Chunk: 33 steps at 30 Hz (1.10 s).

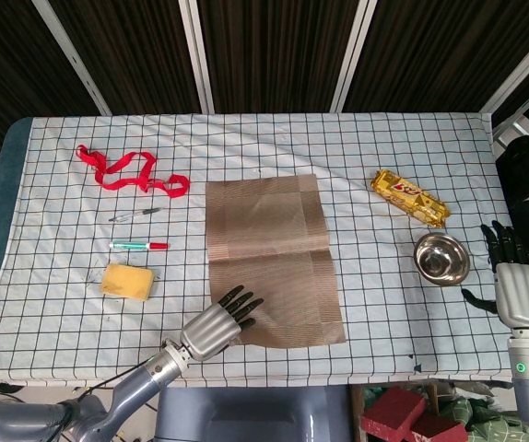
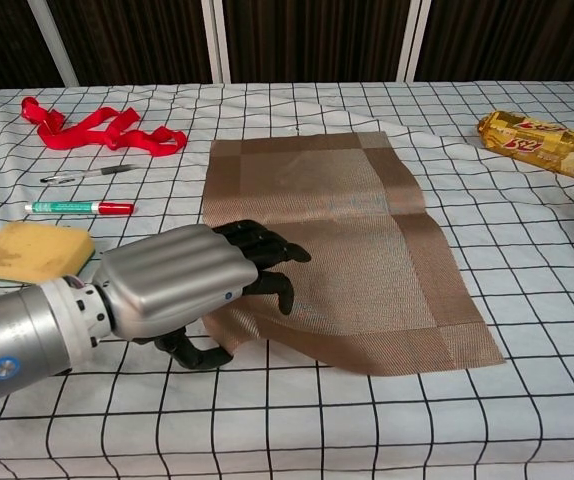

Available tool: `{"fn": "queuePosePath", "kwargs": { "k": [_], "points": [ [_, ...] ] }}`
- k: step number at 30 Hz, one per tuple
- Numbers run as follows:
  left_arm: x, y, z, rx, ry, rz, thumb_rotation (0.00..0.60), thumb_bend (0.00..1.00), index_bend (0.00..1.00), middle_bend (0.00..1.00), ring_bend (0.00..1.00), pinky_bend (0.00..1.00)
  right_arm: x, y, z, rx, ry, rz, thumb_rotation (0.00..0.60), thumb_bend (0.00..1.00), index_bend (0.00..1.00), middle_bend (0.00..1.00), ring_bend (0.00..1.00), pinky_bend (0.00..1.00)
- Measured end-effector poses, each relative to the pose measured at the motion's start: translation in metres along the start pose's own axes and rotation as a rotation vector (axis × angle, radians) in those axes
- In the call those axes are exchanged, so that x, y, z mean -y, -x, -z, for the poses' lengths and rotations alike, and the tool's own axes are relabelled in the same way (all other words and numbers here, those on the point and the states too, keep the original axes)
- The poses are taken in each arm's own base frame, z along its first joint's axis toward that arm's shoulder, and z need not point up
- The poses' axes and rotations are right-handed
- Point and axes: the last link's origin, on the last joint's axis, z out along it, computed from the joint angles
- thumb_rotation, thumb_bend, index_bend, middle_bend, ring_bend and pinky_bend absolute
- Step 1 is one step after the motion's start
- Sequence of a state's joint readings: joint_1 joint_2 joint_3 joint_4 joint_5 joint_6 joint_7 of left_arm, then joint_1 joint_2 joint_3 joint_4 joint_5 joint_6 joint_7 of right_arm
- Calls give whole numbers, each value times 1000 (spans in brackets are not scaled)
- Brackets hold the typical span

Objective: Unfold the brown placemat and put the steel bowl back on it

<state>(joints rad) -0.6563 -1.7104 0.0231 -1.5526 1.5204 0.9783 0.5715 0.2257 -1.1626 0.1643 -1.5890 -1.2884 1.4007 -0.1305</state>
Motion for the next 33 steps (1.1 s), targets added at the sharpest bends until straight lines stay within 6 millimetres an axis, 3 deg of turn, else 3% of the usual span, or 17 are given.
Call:
{"fn": "queuePosePath", "kwargs": {
  "k": [16,33],
  "points": [
    [4,0,-4,-62,-17,27,600,419,519,136,0,16,1,2,1,17,2,2,600,70,0,0,0,176],
    [10,-5,3,-106,-29,42,600,422,634,175,0,16,3,2,2,25,-3,3,600,70,0,0,0,176]
  ]
}}
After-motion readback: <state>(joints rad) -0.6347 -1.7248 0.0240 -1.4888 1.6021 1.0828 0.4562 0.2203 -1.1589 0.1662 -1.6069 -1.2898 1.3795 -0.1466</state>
